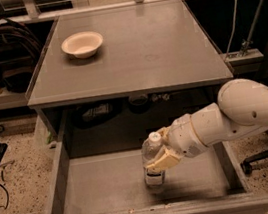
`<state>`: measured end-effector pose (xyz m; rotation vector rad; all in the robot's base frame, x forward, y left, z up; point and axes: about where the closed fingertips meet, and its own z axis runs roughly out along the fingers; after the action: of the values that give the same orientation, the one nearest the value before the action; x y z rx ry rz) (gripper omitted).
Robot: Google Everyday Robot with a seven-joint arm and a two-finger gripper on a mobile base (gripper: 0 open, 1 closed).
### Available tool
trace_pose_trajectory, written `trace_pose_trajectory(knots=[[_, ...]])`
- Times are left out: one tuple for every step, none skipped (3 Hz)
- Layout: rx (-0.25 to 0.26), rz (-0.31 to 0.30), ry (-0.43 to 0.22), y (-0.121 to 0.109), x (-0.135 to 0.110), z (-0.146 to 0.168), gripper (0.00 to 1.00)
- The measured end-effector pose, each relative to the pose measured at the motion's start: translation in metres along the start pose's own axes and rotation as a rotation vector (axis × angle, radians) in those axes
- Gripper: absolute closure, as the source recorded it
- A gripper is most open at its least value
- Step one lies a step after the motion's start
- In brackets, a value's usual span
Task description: Place blue plastic bottle into top drawer
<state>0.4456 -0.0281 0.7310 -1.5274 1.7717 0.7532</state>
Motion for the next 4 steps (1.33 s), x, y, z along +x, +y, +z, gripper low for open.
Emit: trace_pose_trajectory(knots=[[-0.007,-0.004,-0.007,-0.0059,0.0117,0.0106,1.00],[-0.019,-0.011,-0.017,-0.0100,0.0185,0.0177,1.00],[-0.019,-0.011,-0.017,-0.0100,0.0185,0.0178,0.81],[-0.019,-0.011,-0.017,-0.0100,0.0185,0.0178,0.57]])
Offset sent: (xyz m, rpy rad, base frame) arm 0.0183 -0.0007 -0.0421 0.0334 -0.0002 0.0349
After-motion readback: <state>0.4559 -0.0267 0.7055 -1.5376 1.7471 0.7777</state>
